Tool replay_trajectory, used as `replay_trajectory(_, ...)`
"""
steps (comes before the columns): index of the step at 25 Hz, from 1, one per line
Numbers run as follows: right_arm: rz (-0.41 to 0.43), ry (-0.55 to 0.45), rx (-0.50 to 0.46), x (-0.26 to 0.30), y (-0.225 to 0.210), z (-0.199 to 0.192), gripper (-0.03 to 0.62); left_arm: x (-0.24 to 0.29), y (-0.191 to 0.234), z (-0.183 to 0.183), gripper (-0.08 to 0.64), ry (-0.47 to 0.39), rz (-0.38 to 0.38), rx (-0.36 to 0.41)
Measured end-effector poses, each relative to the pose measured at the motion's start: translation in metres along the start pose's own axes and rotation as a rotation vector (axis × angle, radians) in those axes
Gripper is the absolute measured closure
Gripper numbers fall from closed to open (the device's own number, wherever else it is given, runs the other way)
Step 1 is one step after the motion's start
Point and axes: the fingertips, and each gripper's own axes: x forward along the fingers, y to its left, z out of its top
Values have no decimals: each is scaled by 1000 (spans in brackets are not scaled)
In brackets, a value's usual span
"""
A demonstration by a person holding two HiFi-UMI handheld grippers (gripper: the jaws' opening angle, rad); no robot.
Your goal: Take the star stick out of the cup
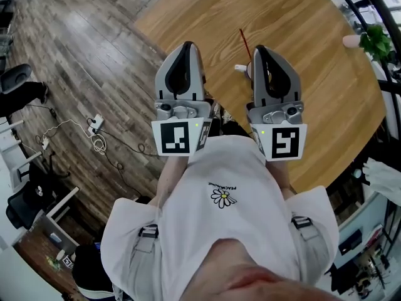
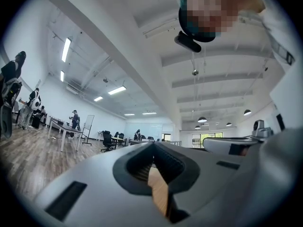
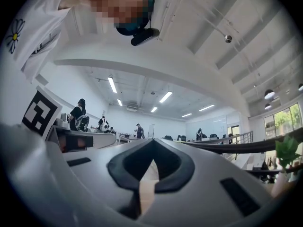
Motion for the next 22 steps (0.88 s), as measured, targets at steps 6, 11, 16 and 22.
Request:
replay_trajectory(6,-14,-5,22,-3,-7,0,588,4,-6,0,541,14,-23,-20)
replay_trajectory(11,-30,12,35,-9,-13,-4,586,14,-22,-13,503,68,-109,-77)
replay_trajectory(16,-42,56,53,-17,-24,-16,586,24,-43,-48,356,118,-211,-231)
replay_trajectory(22,-66,109,90,-36,-33,-31,586,26,-66,-116,353,281,-256,-228)
